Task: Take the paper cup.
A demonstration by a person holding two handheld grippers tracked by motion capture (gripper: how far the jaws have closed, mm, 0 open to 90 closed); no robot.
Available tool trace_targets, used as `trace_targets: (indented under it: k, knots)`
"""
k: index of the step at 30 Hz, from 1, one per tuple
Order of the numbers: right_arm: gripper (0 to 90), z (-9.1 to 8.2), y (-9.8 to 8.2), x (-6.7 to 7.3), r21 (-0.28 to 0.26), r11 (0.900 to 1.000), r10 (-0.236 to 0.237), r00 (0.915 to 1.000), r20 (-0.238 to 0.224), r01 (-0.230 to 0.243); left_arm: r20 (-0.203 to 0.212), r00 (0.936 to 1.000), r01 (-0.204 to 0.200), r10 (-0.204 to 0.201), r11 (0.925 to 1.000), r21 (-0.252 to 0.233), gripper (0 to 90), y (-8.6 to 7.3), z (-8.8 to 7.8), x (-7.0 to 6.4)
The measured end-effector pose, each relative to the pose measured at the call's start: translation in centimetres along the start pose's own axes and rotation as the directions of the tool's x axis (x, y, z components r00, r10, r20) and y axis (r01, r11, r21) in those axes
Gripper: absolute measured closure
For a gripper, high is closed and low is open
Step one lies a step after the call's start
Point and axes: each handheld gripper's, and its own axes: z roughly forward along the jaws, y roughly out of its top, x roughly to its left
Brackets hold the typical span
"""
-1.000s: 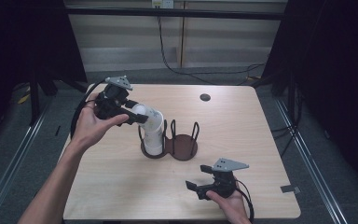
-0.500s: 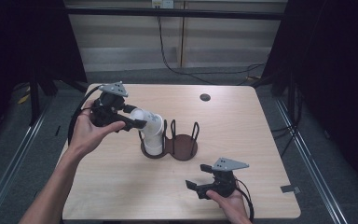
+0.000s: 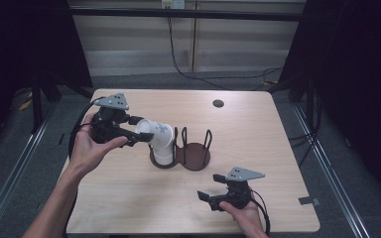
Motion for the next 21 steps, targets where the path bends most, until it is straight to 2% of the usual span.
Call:
trace_targets:
  k: [2, 12, 16, 19, 20, 21]
  knots:
    - [13.3, 0.0, 0.0, 0.0, 0.0, 1.0, 0.0, 1.0, 0.0, 0.0, 0.015, 0.9999, 0.002, -0.001, 0.9998, -0.018, 37.2, -0.3, -0.1, -0.2]
    - [13.3, 0.1, 0.2, 0.1, -0.007, 1.0, -0.003, 1.0, -0.01, 0.003, 0.036, 0.9993, -0.012, 0.014, 0.9993, -0.036, 37.1, -1.8, 0.3, -1.3]
    - [13.3, 0.0, 0.3, 0.1, -0.017, 1.0, -0.006, 0.9999, -0.011, 0.006, 0.052, 0.9985, -0.016, 0.019, 0.998, -0.062, 37.0, -2.8, 0.6, -1.9]
    - [13.3, -0.1, 0.4, 0.1, -0.02, 1.0, -0.009, 0.9999, -0.01, 0.008, 0.061, 0.9978, -0.022, 0.025, 0.9984, -0.052, 37.0, -3.2, 1.0, -2.3]
    - [13.3, -0.1, 0.5, 0.1, -0.025, 1.0, -0.011, 0.9999, -0.013, 0.01, 0.087, 0.9958, -0.024, 0.027, 0.9988, -0.043, 37.1, -3.5, 1.3, -2.5]
    - [13.3, -0.1, 0.5, 0.1, -0.025, 1.0, -0.011, 0.9999, -0.013, 0.01, 0.087, 0.9958, -0.024, 0.027, 0.9988, -0.043, 37.0, -3.5, 1.3, -2.5]
